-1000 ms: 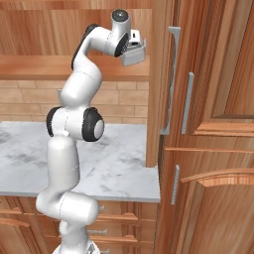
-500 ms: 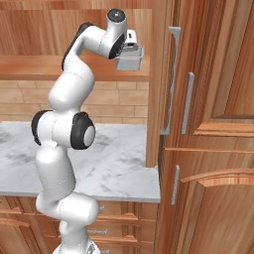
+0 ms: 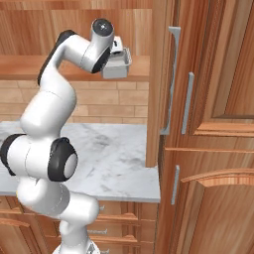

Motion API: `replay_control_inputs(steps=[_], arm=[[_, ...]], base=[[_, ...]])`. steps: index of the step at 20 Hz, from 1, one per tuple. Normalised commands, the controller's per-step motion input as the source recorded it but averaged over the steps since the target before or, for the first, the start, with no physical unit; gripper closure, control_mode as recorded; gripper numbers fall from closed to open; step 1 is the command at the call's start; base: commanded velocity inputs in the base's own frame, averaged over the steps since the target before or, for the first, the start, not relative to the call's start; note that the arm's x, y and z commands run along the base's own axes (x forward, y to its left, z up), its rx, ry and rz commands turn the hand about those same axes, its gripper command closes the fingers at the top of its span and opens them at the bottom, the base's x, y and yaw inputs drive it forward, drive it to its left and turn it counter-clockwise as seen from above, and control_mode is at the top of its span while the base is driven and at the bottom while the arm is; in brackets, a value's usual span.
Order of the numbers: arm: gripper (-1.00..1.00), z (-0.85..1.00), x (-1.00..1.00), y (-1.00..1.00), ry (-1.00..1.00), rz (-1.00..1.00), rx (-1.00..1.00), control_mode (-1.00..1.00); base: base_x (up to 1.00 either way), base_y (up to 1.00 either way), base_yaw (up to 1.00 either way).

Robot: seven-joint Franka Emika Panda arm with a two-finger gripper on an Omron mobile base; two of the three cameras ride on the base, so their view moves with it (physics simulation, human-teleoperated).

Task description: Retrieve the tupperware and aluminum foil from the cabinet and place them on the dining counter near the plate with hot dog and eggplant to prepare for storing leftovers.

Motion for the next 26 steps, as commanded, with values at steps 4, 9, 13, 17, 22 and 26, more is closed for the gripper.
replay_control_inputs(steps=[4, 9, 13, 17, 22, 26], arm=[[1.00, 0.20, -1.00, 0.59, 0.15, 0.09, 0.00, -1.00], [1.00, 0.38, -1.00, 0.52, 0.29, 0.02, 0.00, -1.00], [1.00, 0.02, -1.00, 0.27, 0.10, 0.00, -0.04, -1.00], [1.00, -0.18, -1.00, 0.00, 0.00, 0.00, -0.06, -1.00], [1.00, -0.47, -1.00, 0.00, 0.00, 0.00, -0.06, -1.00], [1.00, -0.07, -0.82, 0.00, 0.05, 0.00, -0.03, -1.00]], base=[[0.00, 0.00, 0.00], [0.00, 0.00, 0.00], [0.00, 0.00, 0.00], [0.00, 0.00, 0.00], [0.00, 0.00, 0.00], [0.00, 0.00, 0.00]])
